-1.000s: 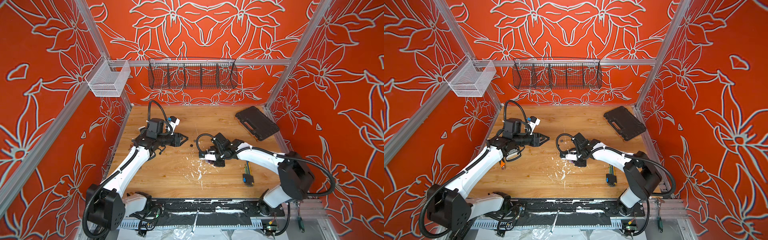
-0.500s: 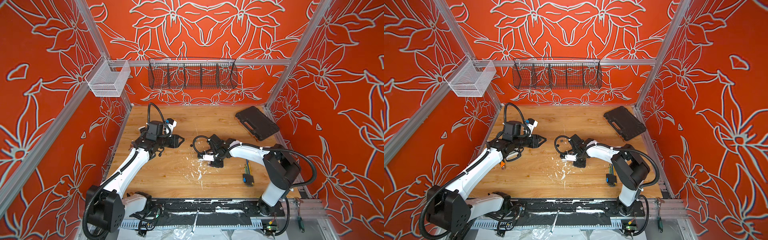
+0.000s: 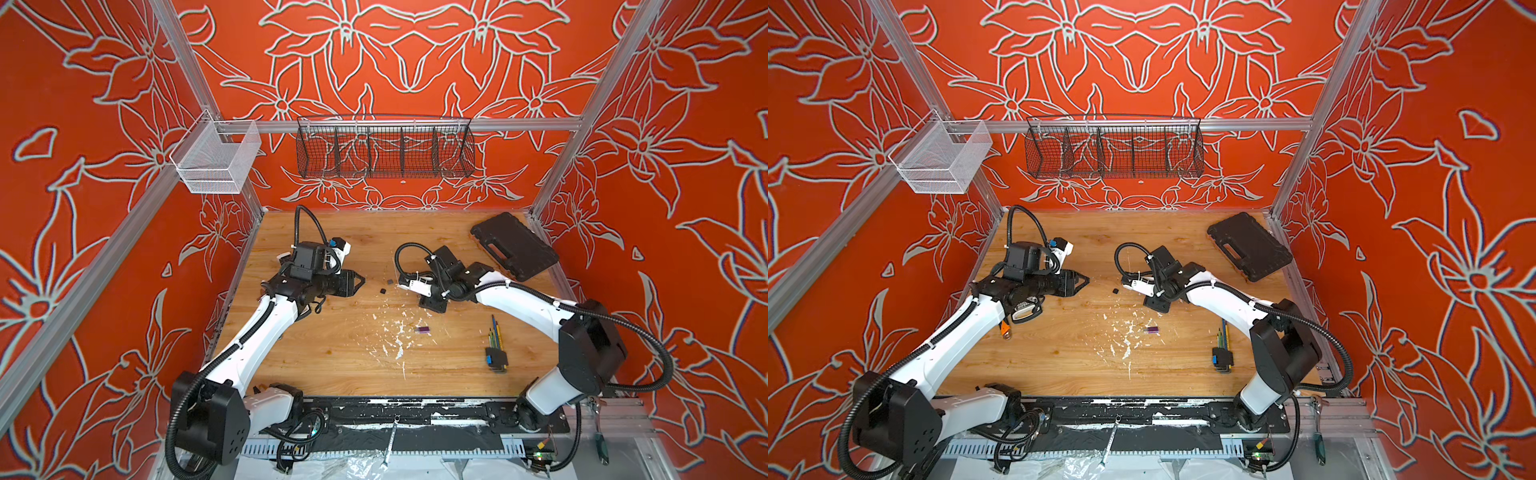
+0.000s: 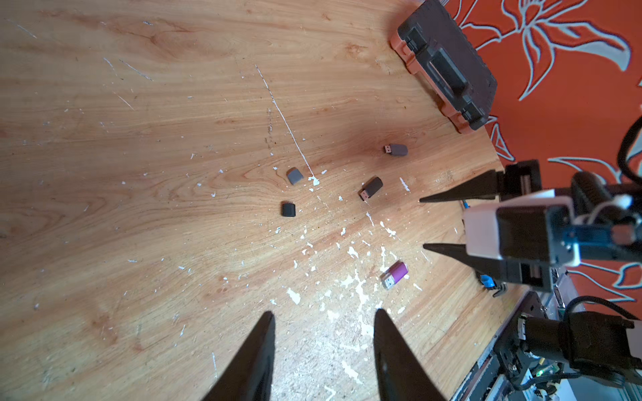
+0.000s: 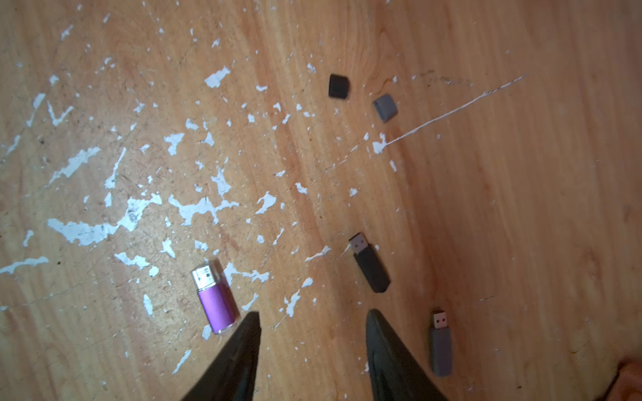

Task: Close the usb drive cover
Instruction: Place the USB drive at the center of the board, then adjust the cover at the center of the board.

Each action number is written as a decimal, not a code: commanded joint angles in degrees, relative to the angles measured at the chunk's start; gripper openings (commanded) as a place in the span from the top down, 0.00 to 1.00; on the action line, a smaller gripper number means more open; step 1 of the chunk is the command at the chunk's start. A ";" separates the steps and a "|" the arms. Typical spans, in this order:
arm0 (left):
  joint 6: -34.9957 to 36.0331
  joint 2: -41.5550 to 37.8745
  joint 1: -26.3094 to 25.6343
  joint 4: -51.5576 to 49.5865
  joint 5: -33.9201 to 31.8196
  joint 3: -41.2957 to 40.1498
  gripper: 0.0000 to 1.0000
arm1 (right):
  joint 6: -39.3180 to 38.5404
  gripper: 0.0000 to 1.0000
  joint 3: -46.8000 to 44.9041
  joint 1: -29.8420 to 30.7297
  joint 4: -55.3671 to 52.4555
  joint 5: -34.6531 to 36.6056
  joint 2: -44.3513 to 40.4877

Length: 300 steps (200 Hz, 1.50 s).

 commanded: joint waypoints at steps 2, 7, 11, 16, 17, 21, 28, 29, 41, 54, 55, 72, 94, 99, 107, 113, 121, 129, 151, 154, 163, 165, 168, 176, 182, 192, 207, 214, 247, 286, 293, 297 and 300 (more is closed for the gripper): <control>0.74 -0.46 0.68 -2.90 -1.84 1.55 0.55 | 6.07 0.51 7.63 0.12 -1.98 -2.91 4.77; 0.58 -0.15 1.05 -3.57 -2.37 1.85 0.55 | 9.11 0.51 9.09 0.15 -1.68 -3.56 5.92; 0.54 0.17 1.29 -4.26 -2.56 2.19 0.55 | 11.87 0.52 10.11 0.27 -1.34 -3.78 6.80; 0.45 0.59 1.89 -5.21 -2.51 2.58 0.56 | 15.33 0.52 11.43 0.51 -0.98 -3.46 7.92; 0.45 0.70 1.99 -5.39 -2.50 2.74 0.56 | 16.03 0.52 11.67 0.62 -0.94 -3.27 8.08; 0.32 1.18 2.40 -6.16 -2.51 3.15 0.56 | 18.80 0.51 12.64 0.97 -0.68 -2.18 8.95; -0.04 1.75 3.22 -7.37 -2.84 3.77 0.56 | 24.04 0.52 14.48 1.74 -0.96 -0.08 10.58; -0.10 1.85 3.28 -7.52 -2.88 3.82 0.56 | 24.79 0.52 14.78 1.85 -1.06 0.26 10.82; -0.71 2.23 4.79 -8.70 -3.18 4.29 0.56 | 33.00 0.52 18.15 3.42 -2.95 3.78 13.49; -1.62 1.83 6.47 -8.33 -3.33 3.92 0.56 | 42.52 0.52 21.24 5.08 -5.21 7.03 16.27; -1.68 1.76 6.57 -8.27 -3.35 3.84 0.56 | 43.21 0.52 21.45 5.23 -5.34 7.29 16.47; -2.34 1.33 7.79 -7.14 -3.60 3.54 0.56 | 54.43 0.52 24.66 7.92 -7.49 12.77 19.57; -2.60 1.78 8.17 -6.80 -3.75 4.02 0.56 | 66.66 0.49 30.62 11.14 -12.94 19.26 24.13; -2.67 1.99 8.21 -6.80 -3.68 4.20 0.56 | 69.63 0.48 32.23 11.45 -14.79 20.15 25.32; -2.71 2.23 8.26 -6.82 -3.76 4.30 0.56 | 73.94 0.48 34.43 11.54 -17.44 20.70 27.20; -2.83 2.36 8.25 -6.80 -3.79 4.30 0.56 | 76.76 0.48 36.04 11.55 -19.41 20.90 28.47; -3.03 2.48 8.25 -6.65 -3.87 4.13 0.56 | 79.51 0.49 37.80 11.55 -21.04 20.66 30.03; -3.06 2.48 8.29 -6.46 -3.78 3.89 0.56 | 81.86 0.50 39.73 11.56 -22.84 20.55 31.55; -3.07 2.14 8.34 -6.10 -3.88 3.20 0.56 | 88.27 0.54 41.82 11.68 -25.18 19.67 34.25; -3.02 2.06 8.35 -6.10 -3.92 3.12 0.56 | 89.07 0.54 41.84 11.64 -25.29 19.67 34.52; -2.78 1.81 8.39 -6.18 -3.98 2.92 0.56 | 90.71 0.55 41.88 11.64 -25.22 19.61 35.26; -2.73 1.72 8.35 -6.18 -3.91 2.90 0.56 | 91.00 0.55 41.88 11.64 -25.07 19.55 35.29; -2.72 1.70 8.35 -6.19 -3.97 2.82 0.56 | 91.27 0.55 41.88 11.63 -24.88 19.41 35.57; -2.63 1.31 8.35 -6.19 -4.19 2.57 0.56 | 91.59 0.55 42.18 11.63 -23.95 19.11 36.14; -2.58 1.05 8.37 -6.11 -4.42 2.39 0.56 | 91.87 0.55 42.72 11.63 -23.80 18.90 36.71; -2.47 0.67 8.45 -5.88 -4.49 2.03 0.56 | 92.16 0.55 44.00 11.63 -24.04 18.90 37.83; -2.30 0.30 8.52 -5.85 -4.34 1.67 0.56 | 91.98 0.54 46.77 11.63 -25.76 21.04 39.45; -2.22 0.18 8.52 -5.88 -4.38 1.53 0.56 | 91.87 0.54 47.15 11.56 -25.43 21.67 39.70; -2.10 -0.23 8.71 -5.42 -3.94 0.53 0.56 | 92.88 0.53 47.34 11.28 -23.21 19.14 40.56; -2.14 -0.10 8.96 -4.81 -3.32 -0.35 0.56 | 93.73 0.54 50.35 11.28 -23.42 19.11 43.39; -2.18 -0.12 9.02 -4.78 -3.28 -0.44 0.56 | 93.82 0.54 51.26 11.20 -23.95 19.44 44.07; -2.19 0.01 9.04 -4.78 -3.28 -0.45 0.56 | 93.87 0.55 51.79 11.12 -24.22 19.49 44.45; -2.07 -0.04 9.07 -4.78 -3.19 -0.45 0.56 | 93.88 0.55 52.05 11.04 -24.40 19.49 44.71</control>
